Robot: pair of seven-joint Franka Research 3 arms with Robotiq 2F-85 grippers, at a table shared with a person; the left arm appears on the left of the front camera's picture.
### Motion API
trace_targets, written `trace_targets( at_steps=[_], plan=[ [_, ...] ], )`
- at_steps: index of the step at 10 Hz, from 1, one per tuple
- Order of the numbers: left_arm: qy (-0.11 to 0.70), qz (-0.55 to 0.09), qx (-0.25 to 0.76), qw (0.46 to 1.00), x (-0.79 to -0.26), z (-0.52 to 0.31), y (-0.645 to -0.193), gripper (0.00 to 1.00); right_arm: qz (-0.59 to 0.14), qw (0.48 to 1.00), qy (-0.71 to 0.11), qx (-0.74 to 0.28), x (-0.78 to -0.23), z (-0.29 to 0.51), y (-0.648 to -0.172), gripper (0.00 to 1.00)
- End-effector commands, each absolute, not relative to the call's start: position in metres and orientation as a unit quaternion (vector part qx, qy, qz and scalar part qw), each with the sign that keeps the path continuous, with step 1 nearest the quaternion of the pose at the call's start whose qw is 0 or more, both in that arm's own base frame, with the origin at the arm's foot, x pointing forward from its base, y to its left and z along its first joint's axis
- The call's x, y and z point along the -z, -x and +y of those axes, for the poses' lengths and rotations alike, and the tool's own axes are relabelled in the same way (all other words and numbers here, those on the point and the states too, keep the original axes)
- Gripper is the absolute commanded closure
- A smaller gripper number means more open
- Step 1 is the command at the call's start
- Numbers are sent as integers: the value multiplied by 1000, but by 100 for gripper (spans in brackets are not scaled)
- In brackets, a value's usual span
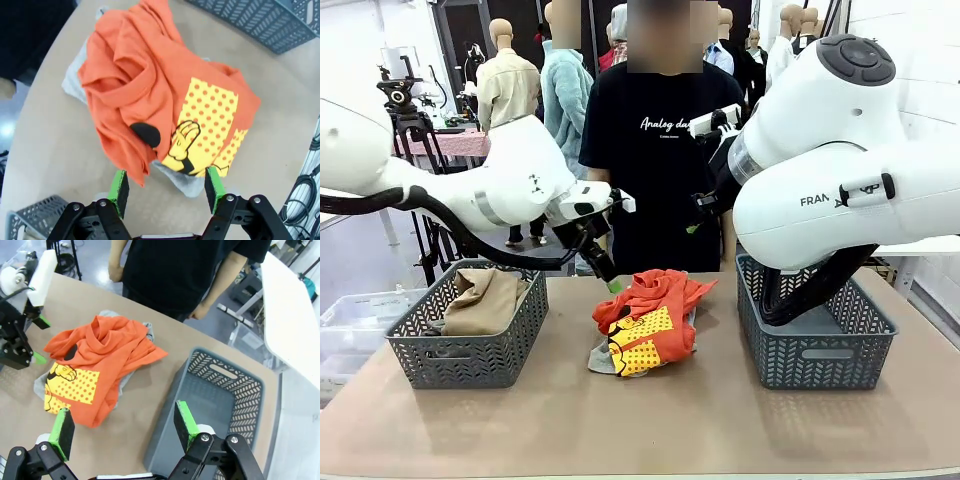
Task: Sort the tops and bottoms.
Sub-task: Lift clothes from the center of the table with your left hand.
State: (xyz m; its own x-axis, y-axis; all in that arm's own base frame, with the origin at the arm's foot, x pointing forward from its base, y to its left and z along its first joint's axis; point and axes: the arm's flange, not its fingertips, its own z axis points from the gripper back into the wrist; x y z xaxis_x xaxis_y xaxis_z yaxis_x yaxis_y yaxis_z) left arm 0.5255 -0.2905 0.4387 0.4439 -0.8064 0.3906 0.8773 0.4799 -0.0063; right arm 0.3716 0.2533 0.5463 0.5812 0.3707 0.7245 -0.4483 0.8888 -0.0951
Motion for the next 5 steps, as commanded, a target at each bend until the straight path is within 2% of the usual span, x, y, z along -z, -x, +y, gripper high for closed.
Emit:
trace_targets(
  at_steps=[1,3,5],
  plan=[
    [104,-154,512,839,-423,-300,-536,20,-397,886,-55,-233,-543,252,-371,0],
    [78,-152,515,840,-406,-312,-545,20,-397,886,-55,-233,-543,252,-371,0],
    [88,-148,510,843,-392,-322,-549,20,-397,886,-55,-233,-543,252,-371,0]
  ],
)
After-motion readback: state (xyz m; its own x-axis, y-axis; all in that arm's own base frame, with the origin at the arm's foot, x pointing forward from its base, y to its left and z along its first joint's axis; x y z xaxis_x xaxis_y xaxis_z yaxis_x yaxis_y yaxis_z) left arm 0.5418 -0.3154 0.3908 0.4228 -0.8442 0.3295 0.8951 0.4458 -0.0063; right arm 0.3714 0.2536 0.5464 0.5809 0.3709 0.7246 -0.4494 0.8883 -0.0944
